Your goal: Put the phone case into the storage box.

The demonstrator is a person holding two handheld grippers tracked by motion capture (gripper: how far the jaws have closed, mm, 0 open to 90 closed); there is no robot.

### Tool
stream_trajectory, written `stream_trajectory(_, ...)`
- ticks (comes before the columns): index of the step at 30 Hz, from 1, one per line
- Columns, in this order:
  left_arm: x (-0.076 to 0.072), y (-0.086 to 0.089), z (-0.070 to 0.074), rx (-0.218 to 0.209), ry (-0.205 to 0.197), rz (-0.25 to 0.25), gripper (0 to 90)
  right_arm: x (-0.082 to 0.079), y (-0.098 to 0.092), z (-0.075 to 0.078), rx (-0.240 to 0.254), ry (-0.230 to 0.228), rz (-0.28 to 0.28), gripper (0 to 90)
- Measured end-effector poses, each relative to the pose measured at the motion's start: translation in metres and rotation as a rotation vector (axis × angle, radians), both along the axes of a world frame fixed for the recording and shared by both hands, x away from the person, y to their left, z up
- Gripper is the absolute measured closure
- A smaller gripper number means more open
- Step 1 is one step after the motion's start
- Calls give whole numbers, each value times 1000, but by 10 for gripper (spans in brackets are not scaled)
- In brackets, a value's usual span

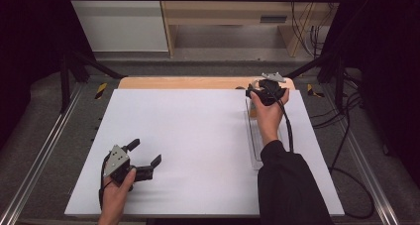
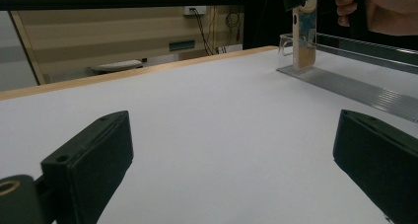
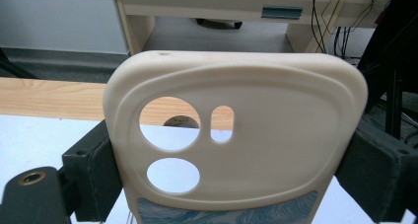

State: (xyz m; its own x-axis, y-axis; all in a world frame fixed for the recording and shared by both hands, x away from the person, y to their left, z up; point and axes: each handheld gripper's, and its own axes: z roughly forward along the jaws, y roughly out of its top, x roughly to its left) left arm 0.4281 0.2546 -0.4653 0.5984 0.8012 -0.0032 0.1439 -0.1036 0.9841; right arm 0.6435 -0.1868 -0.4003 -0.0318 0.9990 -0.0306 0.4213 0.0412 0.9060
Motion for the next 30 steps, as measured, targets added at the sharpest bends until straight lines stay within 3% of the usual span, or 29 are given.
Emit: stream_trajectory(30, 0, -4, -1, 9, 12, -12, 18, 5, 2, -6, 0, -8, 30, 106)
